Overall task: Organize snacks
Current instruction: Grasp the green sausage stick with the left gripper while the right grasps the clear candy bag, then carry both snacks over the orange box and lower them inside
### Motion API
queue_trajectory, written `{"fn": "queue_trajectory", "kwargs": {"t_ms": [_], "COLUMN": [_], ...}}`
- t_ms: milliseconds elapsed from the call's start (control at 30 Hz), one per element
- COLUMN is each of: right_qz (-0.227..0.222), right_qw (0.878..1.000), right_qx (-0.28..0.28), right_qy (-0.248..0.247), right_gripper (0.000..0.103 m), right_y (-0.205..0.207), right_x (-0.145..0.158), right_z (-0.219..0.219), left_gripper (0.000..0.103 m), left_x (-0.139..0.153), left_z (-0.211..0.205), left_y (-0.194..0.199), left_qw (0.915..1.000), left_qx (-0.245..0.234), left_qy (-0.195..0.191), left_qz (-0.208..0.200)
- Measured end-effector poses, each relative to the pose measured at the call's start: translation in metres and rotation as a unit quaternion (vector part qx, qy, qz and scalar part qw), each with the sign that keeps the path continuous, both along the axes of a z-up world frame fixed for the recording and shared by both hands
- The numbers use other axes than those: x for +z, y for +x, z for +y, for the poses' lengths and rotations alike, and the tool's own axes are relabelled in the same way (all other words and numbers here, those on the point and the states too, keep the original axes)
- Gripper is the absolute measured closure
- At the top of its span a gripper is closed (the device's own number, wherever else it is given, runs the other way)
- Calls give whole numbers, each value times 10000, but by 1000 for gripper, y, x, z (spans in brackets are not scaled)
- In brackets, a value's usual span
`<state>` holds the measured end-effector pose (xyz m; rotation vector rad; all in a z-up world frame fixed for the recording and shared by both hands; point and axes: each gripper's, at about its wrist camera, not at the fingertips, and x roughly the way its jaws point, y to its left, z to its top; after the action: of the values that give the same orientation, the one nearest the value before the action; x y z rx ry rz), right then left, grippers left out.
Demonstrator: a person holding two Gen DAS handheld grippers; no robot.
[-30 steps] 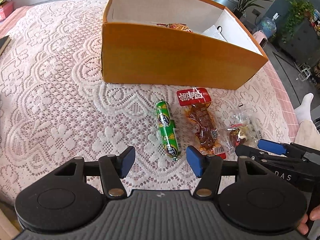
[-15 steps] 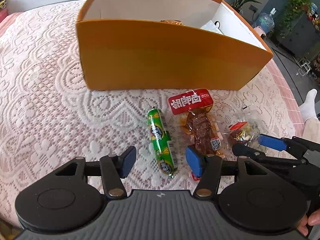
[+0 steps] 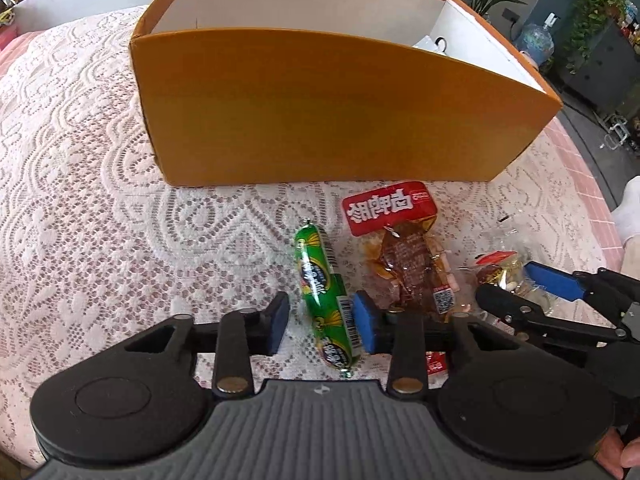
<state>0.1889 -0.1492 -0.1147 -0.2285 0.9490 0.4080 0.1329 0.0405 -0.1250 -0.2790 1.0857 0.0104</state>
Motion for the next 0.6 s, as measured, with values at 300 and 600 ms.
{"fn": "queue_trajectory", "kwargs": {"t_ms": [300, 600], "right_qz": [51, 63], "right_qw": [9999, 9993], "right_qx": [2, -115], "right_qy": [147, 342], "right_gripper": [61, 65], "right_y": [-1, -6], "right_x": [1, 12], "right_z": [-1, -8], "left_gripper": [77, 78], "left_x": [2, 28], "left_z": [-1, 2], "left_y": [-5, -23], "left_qw": [9998, 9993], "left_qx": [120, 171], "left_qy": [-59, -25], "left_qz": [-124, -341]}}
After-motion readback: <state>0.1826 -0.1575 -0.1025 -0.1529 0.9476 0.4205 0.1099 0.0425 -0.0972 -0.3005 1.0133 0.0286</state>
